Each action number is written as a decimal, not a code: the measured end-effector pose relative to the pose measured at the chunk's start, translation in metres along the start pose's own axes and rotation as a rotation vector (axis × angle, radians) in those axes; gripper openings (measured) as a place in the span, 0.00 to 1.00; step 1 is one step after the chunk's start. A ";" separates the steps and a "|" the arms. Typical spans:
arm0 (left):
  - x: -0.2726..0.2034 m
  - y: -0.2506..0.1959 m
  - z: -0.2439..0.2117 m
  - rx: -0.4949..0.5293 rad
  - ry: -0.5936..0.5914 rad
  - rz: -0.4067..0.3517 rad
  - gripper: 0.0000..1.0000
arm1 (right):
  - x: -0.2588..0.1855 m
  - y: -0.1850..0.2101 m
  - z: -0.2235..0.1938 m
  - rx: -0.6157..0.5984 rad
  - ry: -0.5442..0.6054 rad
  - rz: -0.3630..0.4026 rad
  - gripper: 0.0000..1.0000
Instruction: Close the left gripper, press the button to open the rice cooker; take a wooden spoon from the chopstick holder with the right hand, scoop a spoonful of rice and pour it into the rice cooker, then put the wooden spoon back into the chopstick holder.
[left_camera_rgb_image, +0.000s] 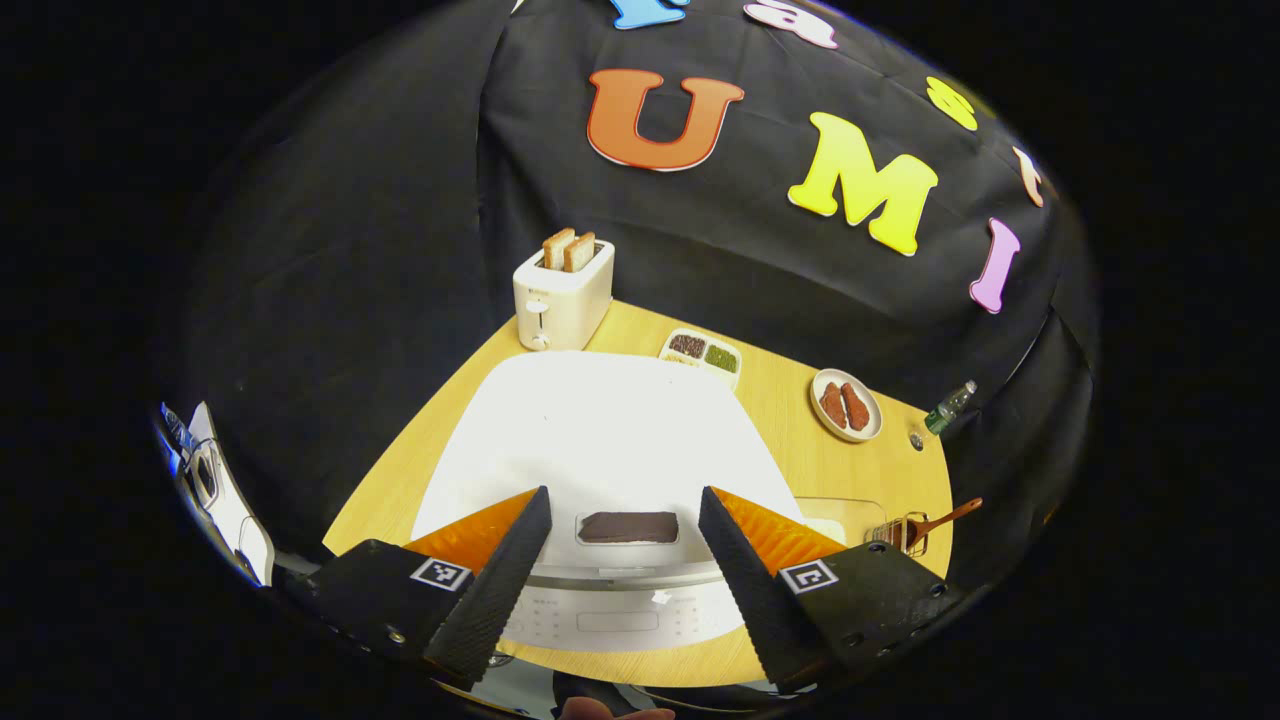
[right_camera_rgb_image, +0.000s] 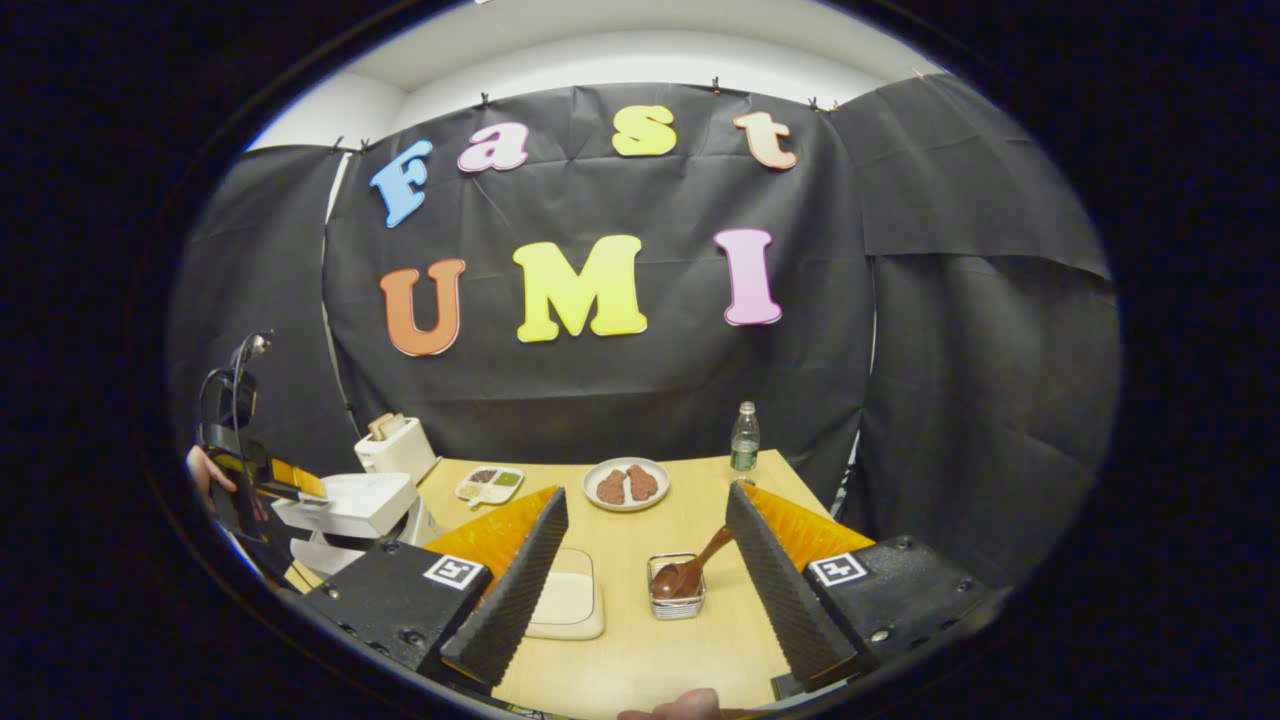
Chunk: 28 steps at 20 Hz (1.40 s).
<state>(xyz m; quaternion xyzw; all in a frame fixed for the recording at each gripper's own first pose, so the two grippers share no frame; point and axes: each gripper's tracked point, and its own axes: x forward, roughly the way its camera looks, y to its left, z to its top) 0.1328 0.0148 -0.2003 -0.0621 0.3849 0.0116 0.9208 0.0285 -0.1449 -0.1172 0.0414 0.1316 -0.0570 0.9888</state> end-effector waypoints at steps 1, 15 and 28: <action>0.004 0.001 -0.005 -0.003 0.019 0.002 0.97 | 0.001 -0.001 0.000 0.002 0.002 0.000 0.99; 0.023 0.006 -0.038 0.018 0.102 0.076 0.97 | 0.040 0.005 -0.002 0.003 0.032 0.083 1.00; 0.027 0.009 -0.044 0.088 0.053 0.139 1.00 | 0.080 0.011 -0.008 -0.003 0.064 0.197 1.00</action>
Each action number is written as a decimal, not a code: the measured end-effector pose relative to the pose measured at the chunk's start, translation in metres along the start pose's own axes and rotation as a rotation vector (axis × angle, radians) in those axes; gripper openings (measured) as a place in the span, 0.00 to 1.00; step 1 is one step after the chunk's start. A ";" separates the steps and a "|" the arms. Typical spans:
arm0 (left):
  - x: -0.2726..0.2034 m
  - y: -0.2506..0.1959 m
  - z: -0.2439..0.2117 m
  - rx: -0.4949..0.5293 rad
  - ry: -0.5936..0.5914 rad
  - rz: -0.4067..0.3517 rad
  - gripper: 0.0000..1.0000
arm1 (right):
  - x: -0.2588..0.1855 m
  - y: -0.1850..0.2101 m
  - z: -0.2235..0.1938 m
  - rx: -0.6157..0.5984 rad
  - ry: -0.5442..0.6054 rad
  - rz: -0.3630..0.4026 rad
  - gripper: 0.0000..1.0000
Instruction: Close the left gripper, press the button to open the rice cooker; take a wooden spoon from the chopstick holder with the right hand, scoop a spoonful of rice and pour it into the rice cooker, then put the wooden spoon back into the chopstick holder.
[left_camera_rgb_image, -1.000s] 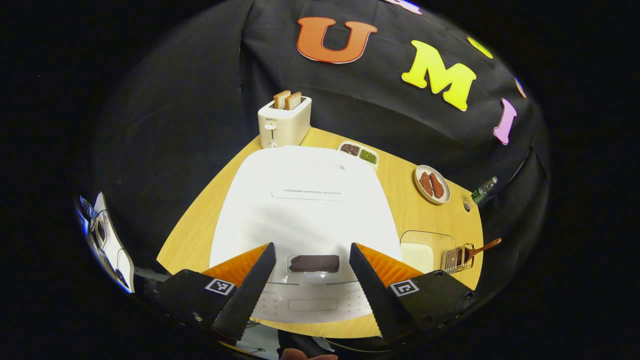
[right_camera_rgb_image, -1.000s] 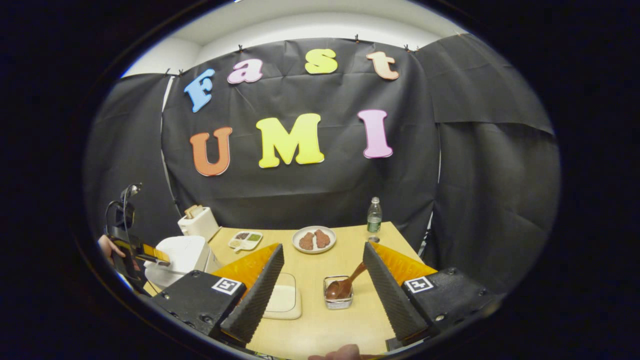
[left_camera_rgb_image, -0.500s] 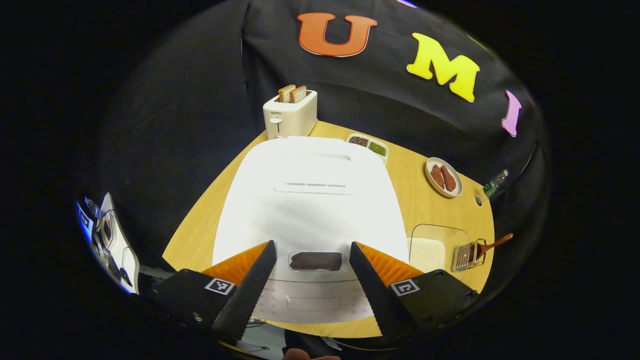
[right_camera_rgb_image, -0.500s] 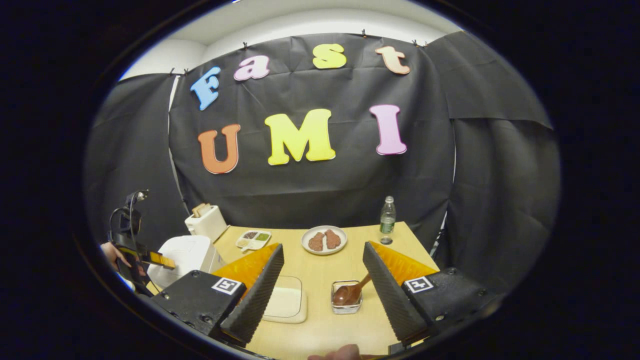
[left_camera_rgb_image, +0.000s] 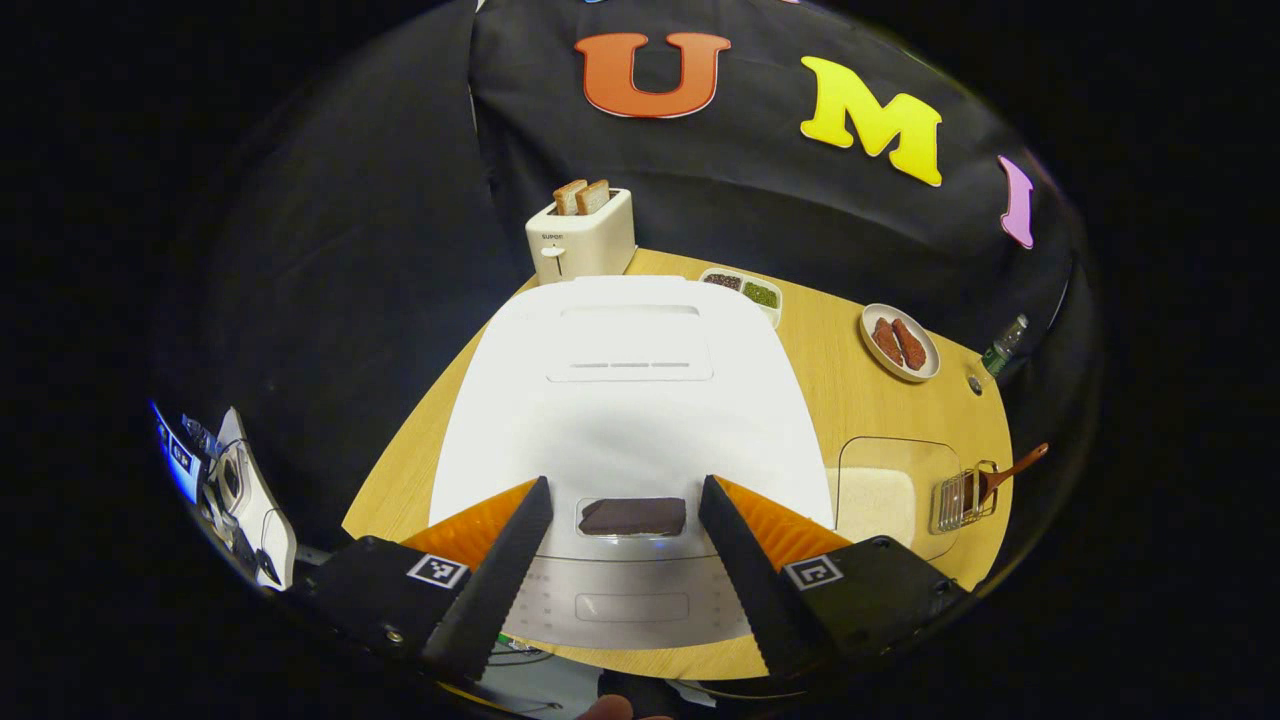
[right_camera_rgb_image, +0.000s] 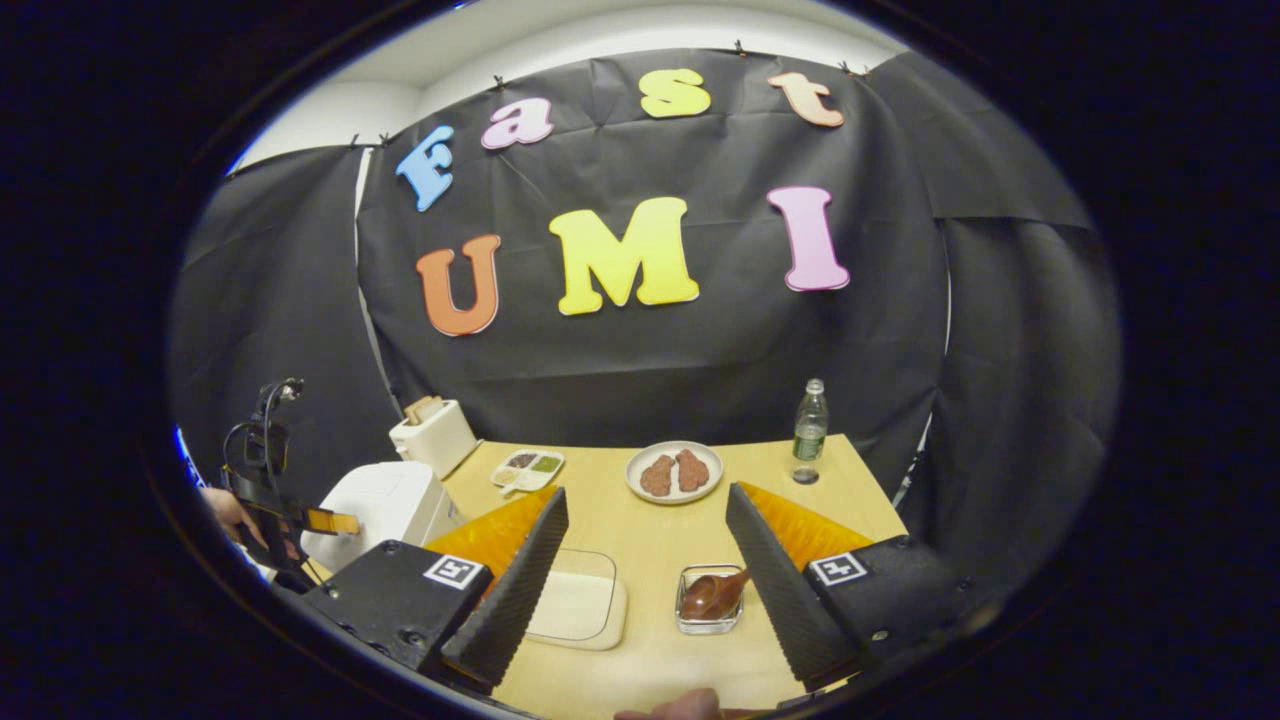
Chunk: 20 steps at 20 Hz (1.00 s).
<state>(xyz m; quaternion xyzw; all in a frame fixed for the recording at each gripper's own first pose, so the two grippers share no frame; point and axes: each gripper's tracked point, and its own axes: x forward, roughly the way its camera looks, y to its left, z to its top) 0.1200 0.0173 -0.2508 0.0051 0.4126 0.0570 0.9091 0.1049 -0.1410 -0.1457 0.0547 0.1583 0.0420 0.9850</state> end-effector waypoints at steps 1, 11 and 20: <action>0.000 0.000 0.004 -0.006 -0.025 -0.002 0.99 | -0.001 0.004 0.003 0.003 -0.010 0.003 1.00; -0.026 -0.002 0.032 -0.018 -0.195 -0.041 0.95 | -0.043 0.036 0.021 -0.050 -0.077 -0.022 1.00; -0.206 -0.003 0.064 0.033 -0.590 -0.174 0.94 | -0.153 0.091 0.052 -0.061 -0.256 -0.102 1.00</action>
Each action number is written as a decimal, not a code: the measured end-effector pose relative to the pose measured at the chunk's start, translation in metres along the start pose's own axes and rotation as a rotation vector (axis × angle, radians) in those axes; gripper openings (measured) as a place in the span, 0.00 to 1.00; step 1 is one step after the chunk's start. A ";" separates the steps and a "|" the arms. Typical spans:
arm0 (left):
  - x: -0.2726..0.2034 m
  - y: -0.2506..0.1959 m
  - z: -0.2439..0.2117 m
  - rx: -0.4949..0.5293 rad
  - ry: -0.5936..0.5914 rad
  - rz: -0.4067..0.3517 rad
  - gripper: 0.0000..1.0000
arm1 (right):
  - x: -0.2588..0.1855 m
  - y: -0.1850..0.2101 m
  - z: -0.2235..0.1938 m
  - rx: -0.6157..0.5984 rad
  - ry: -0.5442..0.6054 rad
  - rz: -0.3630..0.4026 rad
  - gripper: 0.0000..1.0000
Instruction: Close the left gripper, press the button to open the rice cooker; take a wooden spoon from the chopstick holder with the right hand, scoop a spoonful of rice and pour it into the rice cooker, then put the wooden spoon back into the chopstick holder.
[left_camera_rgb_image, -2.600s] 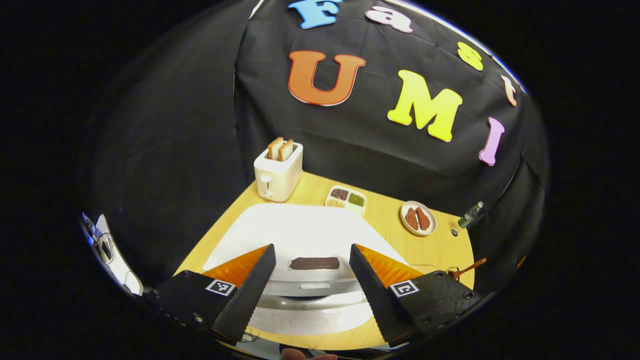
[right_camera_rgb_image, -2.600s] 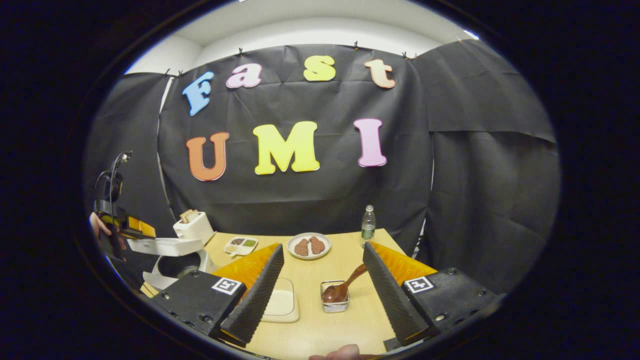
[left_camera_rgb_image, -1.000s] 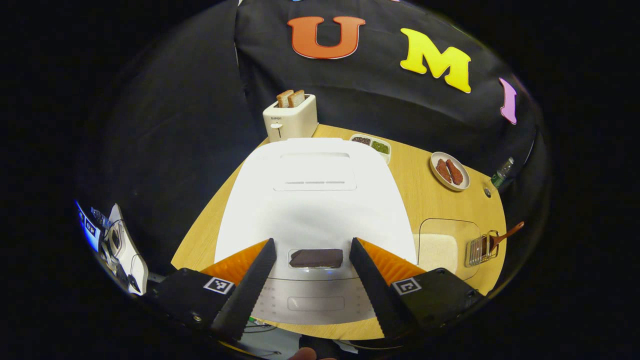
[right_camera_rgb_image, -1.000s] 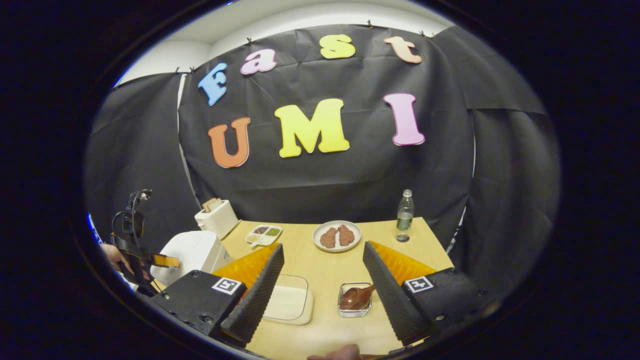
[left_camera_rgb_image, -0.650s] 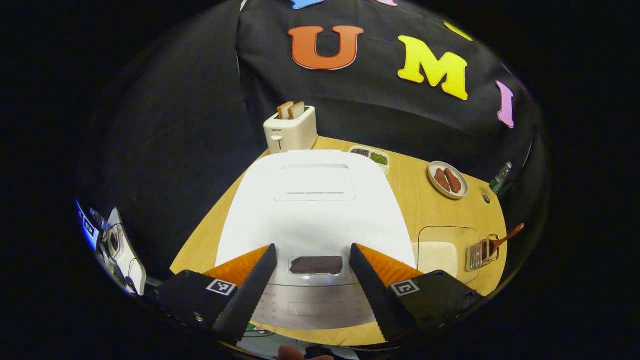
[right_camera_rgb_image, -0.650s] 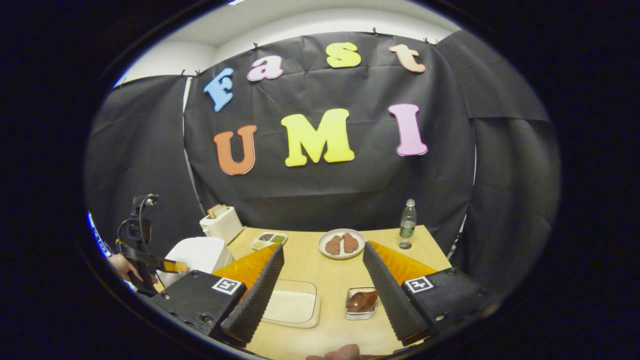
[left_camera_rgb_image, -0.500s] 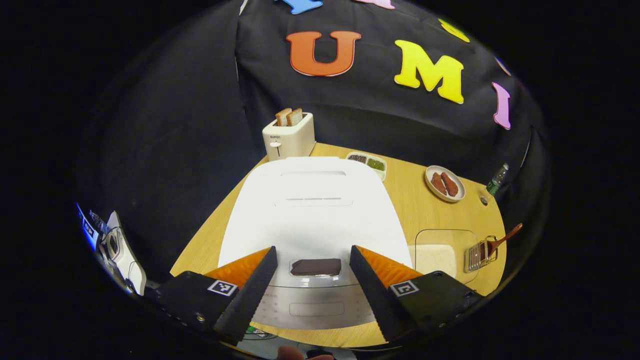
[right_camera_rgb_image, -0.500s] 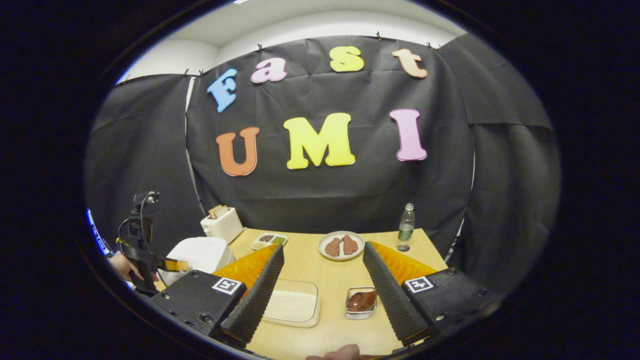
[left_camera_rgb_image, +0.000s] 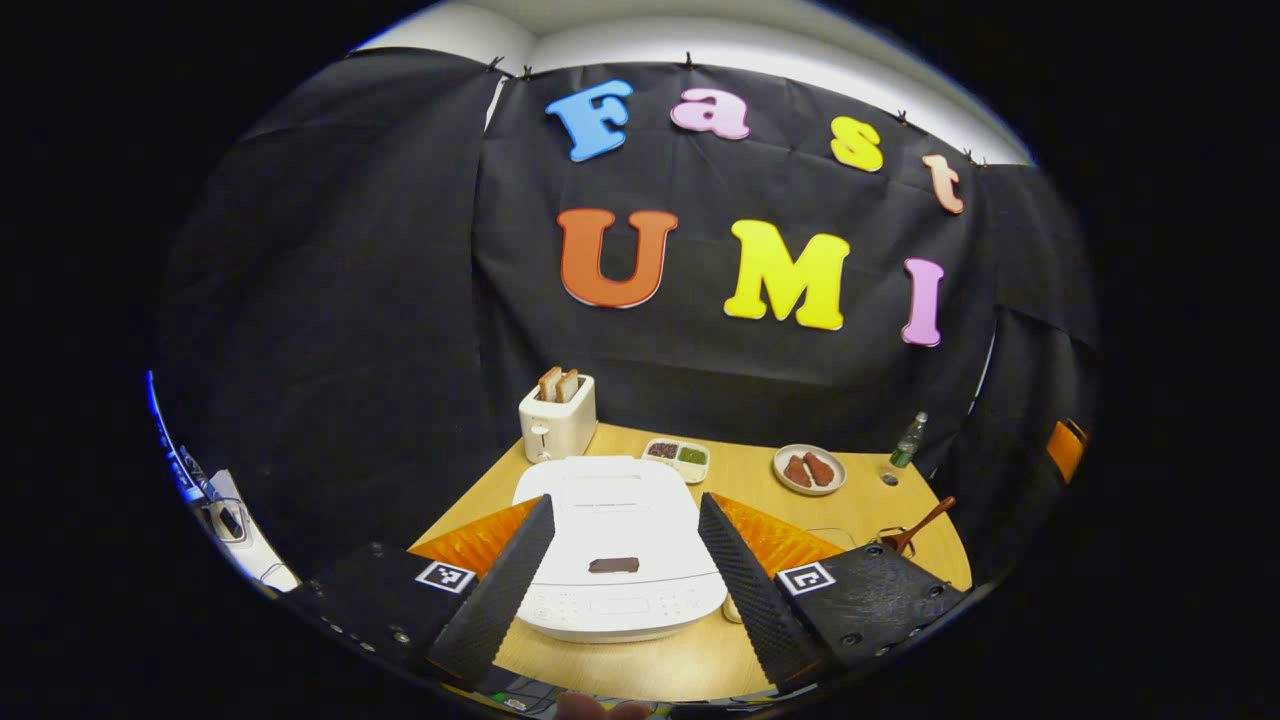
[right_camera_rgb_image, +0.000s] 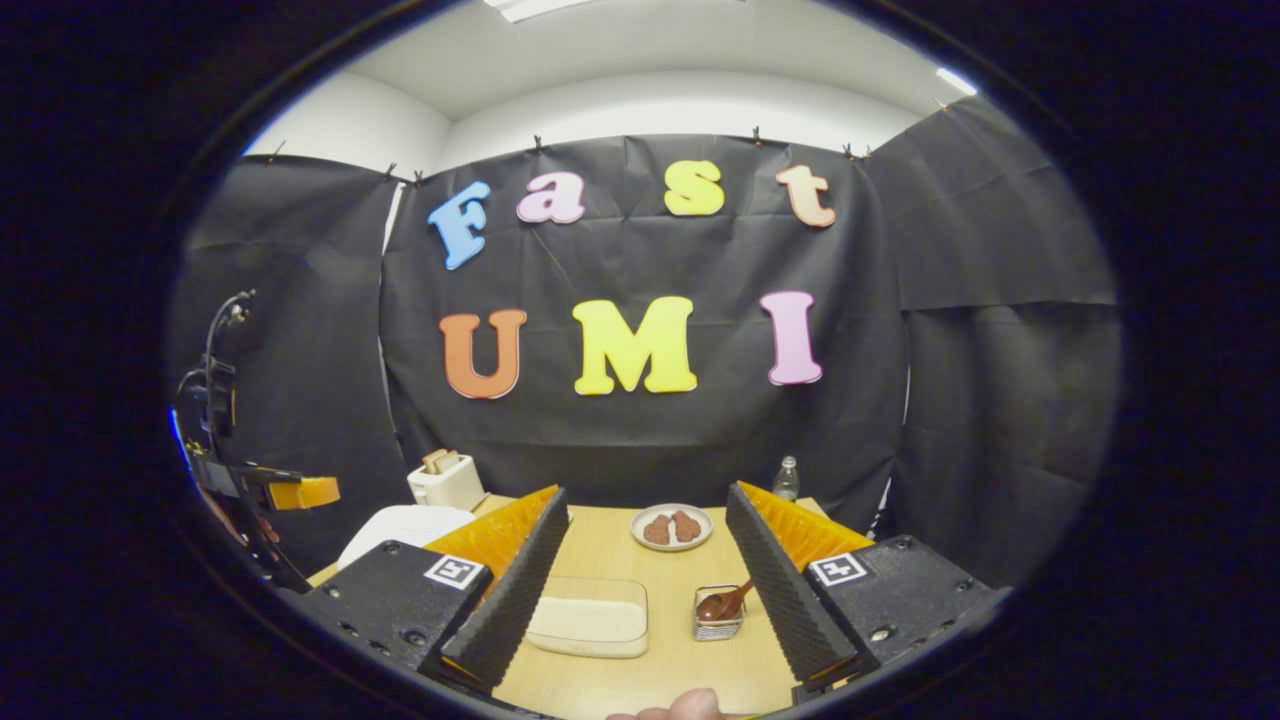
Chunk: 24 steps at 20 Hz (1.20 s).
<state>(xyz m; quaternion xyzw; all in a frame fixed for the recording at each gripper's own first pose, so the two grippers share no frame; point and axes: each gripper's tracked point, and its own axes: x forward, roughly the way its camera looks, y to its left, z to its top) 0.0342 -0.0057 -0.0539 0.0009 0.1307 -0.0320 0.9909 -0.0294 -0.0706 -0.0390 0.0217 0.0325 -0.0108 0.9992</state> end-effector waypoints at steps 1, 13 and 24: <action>-0.020 -0.005 0.009 0.003 -0.035 -0.022 0.94 | -0.015 0.006 0.006 -0.002 -0.019 -0.003 0.99; -0.167 -0.045 0.016 0.070 -0.280 -0.157 0.94 | -0.136 0.045 0.003 -0.043 -0.087 -0.040 0.99; -0.182 -0.047 0.005 0.062 -0.287 -0.123 0.94 | -0.144 0.045 -0.024 -0.021 -0.054 -0.029 0.99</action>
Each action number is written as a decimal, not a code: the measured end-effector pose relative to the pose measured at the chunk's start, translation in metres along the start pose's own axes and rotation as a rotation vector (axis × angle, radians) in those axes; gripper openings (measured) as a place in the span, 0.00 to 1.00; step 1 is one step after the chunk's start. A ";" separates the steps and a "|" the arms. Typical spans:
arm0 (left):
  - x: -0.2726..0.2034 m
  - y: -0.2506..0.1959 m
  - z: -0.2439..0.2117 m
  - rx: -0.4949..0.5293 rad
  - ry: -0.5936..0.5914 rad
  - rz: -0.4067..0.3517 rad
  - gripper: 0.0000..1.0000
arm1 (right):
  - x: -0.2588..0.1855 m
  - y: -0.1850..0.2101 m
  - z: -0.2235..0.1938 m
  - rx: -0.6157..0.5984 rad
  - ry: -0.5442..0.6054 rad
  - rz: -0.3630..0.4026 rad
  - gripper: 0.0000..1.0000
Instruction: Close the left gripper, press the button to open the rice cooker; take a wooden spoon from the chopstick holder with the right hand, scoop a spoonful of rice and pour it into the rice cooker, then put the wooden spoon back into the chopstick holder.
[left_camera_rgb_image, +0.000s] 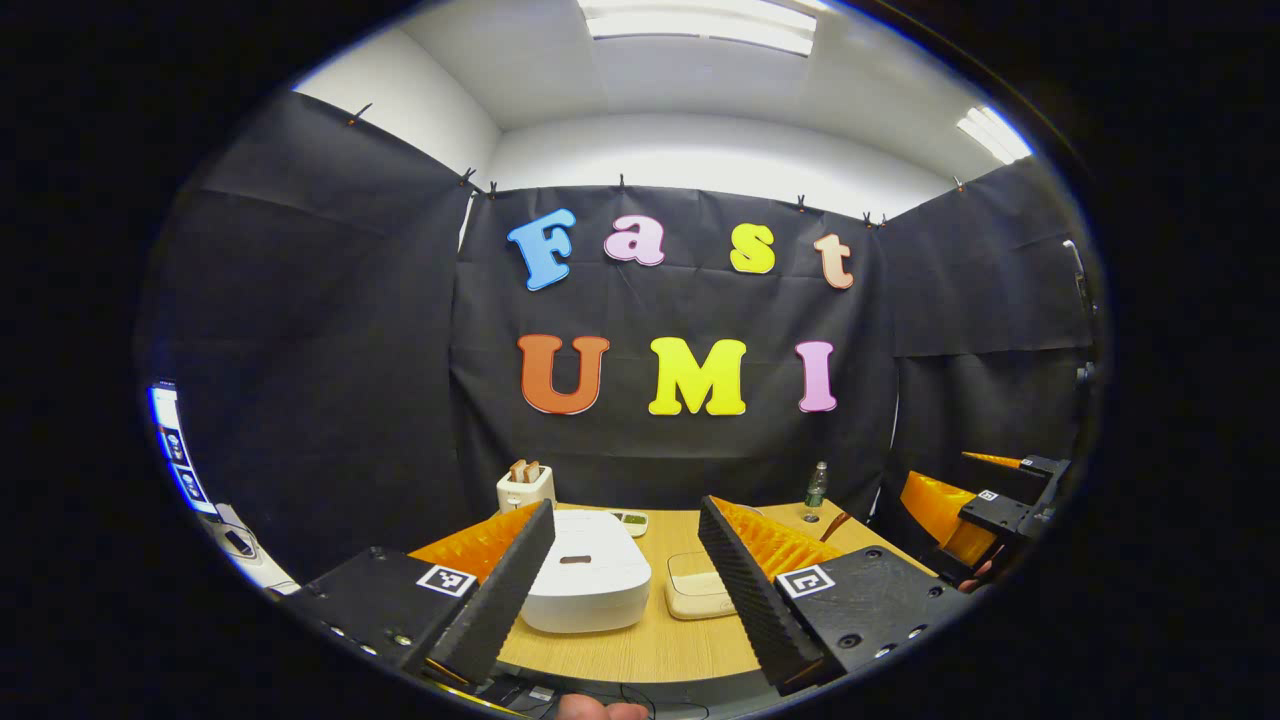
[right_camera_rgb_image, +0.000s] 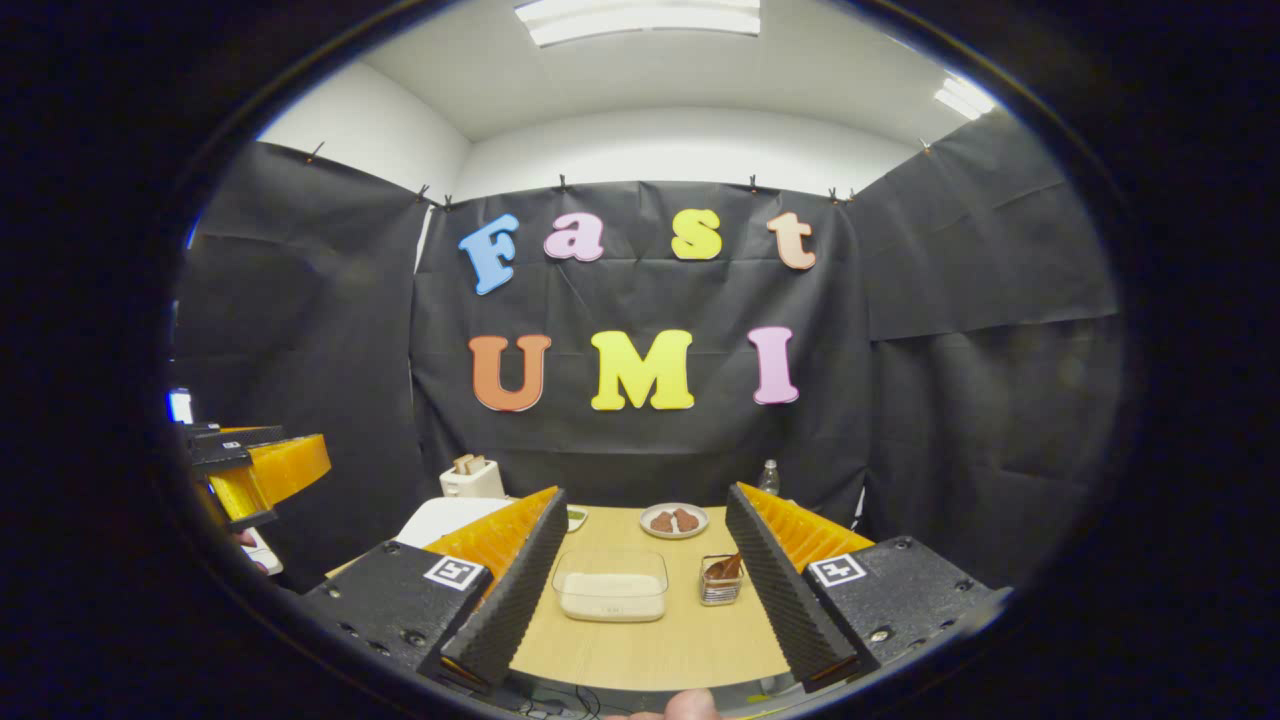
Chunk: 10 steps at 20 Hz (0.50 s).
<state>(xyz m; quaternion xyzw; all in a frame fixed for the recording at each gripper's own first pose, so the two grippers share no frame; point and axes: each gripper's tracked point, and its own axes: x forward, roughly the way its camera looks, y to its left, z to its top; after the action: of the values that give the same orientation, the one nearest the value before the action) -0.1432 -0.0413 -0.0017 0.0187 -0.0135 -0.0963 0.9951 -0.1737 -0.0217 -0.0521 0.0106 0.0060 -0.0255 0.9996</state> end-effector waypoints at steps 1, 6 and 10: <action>-0.001 -0.001 0.001 0.001 -0.002 -0.002 0.94 | 0.000 0.000 -0.002 0.006 0.005 0.001 1.00; 0.000 0.000 -0.003 0.000 0.007 0.001 0.94 | 0.001 0.000 -0.003 0.013 0.006 0.004 0.99; 0.000 0.000 -0.003 -0.003 0.007 0.000 0.94 | 0.002 0.001 -0.004 0.009 0.009 0.011 0.99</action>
<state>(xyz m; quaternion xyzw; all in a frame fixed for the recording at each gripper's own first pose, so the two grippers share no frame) -0.1429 -0.0408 -0.0052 0.0177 -0.0100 -0.0964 0.9951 -0.1719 -0.0211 -0.0558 0.0153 0.0101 -0.0200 0.9996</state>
